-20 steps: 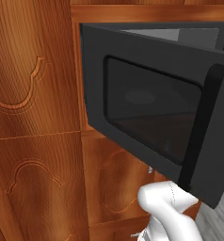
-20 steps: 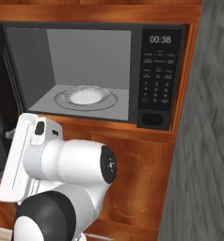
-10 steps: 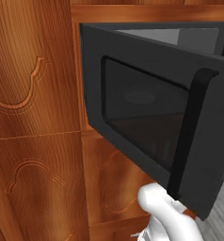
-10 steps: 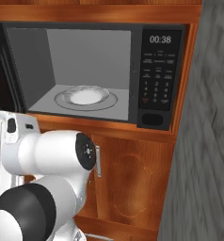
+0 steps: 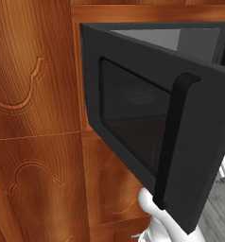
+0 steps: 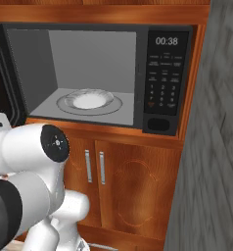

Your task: Pick the bell pepper from the counter and place it in the microwave. Then turn on the microwave.

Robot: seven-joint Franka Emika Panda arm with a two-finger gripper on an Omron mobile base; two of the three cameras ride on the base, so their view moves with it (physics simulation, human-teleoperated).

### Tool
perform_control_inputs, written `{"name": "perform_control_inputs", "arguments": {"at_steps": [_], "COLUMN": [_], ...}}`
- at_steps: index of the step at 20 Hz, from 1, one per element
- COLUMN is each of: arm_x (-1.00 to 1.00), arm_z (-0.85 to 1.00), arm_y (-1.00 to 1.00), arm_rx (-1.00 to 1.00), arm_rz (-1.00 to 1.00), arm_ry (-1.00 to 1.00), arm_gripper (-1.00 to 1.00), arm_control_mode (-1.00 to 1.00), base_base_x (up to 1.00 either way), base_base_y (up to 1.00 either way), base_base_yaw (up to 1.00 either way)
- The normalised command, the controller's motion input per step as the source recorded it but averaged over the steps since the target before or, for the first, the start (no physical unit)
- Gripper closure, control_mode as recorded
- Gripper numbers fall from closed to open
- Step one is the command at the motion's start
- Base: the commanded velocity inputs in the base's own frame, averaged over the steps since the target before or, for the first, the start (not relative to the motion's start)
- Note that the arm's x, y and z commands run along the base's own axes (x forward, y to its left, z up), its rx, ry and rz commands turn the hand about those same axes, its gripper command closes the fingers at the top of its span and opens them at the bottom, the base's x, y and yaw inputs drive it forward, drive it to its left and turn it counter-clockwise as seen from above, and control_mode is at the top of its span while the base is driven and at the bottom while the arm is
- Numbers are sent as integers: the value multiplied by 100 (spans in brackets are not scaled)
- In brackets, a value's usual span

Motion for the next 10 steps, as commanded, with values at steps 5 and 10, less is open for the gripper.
{"name": "perform_control_inputs", "arguments": {"at_steps": [5,10], "arm_x": [0,0], "arm_z": [0,0], "arm_y": [43,36], "arm_rx": [-7,-5], "arm_rz": [2,0], "arm_ry": [-14,-14], "arm_gripper": [-100,-100], "arm_control_mode": [-100,-100], "base_base_x": [0,0], "base_base_y": [0,0], "base_base_yaw": [0,0]}}
